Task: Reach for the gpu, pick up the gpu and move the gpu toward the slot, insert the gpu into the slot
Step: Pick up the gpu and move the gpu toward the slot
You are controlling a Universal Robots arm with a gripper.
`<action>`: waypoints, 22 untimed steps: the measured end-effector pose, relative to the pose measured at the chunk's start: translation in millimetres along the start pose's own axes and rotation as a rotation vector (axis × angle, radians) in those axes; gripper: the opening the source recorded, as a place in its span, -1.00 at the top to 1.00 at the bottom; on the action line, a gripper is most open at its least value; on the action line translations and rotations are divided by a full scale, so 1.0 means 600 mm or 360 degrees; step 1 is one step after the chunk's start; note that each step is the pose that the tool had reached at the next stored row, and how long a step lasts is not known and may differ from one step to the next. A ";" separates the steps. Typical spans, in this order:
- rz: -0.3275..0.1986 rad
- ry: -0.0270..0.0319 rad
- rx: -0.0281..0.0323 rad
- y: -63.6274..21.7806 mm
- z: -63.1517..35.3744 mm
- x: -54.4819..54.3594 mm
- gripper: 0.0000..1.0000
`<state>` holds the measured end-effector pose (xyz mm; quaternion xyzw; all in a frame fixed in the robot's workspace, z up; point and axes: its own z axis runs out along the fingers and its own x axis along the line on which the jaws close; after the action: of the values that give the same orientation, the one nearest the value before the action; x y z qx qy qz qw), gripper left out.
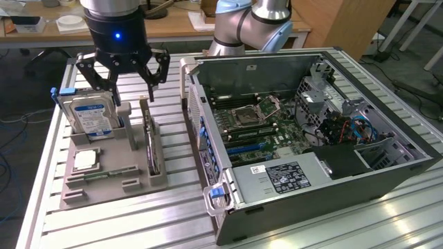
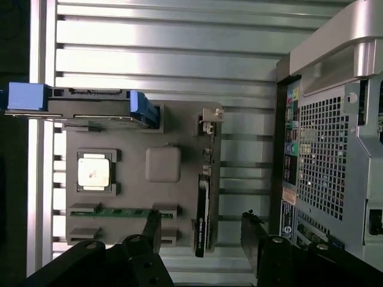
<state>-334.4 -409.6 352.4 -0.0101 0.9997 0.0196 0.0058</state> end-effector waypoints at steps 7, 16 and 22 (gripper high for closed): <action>0.0000 -0.00001 -0.00001 -0.001 0.021 0.000 -0.29; 0.0000 0.00001 0.00000 -0.003 0.045 0.001 -0.29; 0.0000 -0.00002 -0.00002 -0.010 0.054 0.001 -0.29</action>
<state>-334.5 -414.1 319.9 -0.0101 0.9997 0.0197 0.0059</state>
